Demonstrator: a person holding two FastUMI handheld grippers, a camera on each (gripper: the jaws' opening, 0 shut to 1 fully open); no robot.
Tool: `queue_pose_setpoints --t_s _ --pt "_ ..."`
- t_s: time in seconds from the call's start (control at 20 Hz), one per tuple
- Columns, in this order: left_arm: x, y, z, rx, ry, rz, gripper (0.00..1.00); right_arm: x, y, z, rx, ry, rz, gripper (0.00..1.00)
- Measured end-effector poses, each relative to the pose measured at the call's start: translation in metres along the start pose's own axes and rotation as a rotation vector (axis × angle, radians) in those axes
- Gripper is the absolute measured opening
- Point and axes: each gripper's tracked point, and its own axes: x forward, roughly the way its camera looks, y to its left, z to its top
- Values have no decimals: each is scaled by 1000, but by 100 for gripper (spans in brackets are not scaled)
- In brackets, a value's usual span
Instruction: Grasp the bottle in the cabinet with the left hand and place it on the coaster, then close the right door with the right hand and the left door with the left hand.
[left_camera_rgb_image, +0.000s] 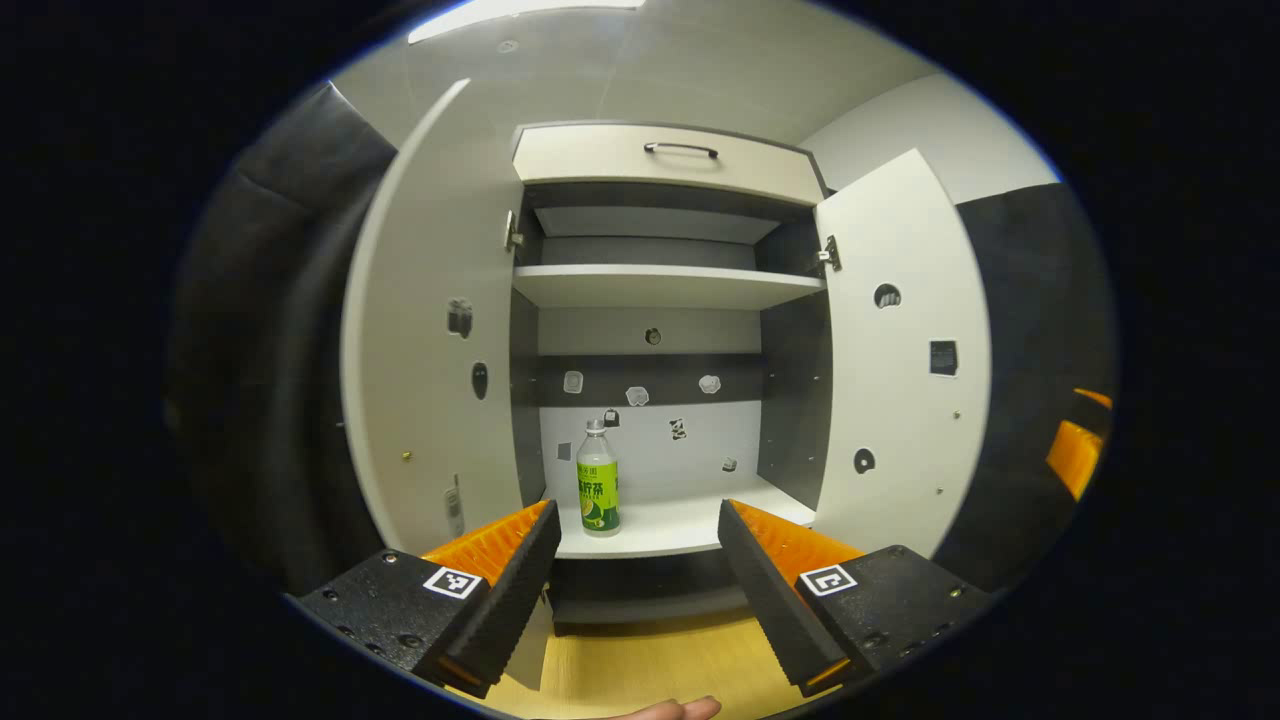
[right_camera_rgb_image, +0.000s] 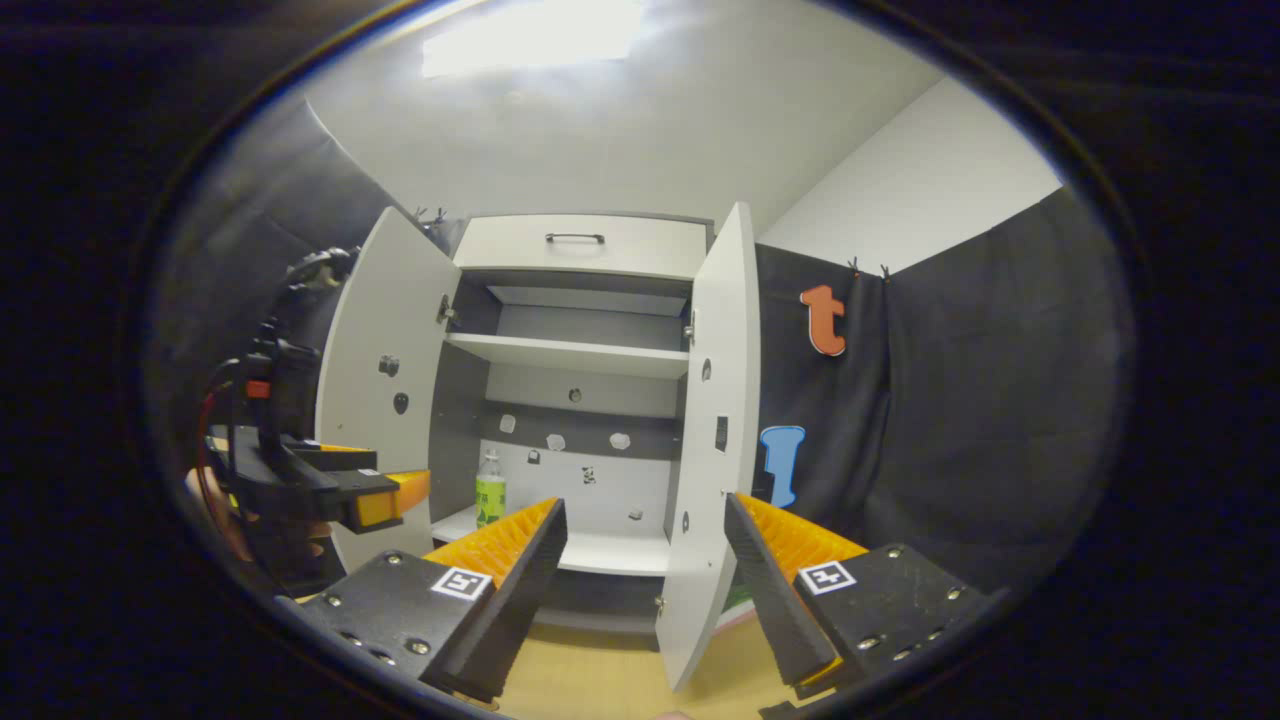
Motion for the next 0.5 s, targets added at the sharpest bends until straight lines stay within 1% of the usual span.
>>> queue_pose_setpoints --t_s 0.2,0.25,0.3,0.5 --pt "83 23 -14 11 -20 54 99 32 11 -8 5 -18 1 96" --pt "103 29 -18 7 -16 69 100 39 12 -11 -3 -18 0 94" --pt "124 33 -27 2 -8 77 99 47 15 -15 -11 -15 -3 92" --pt "193 41 -58 -32 23 90 100 70 22 -33 -13 5 -17 93"
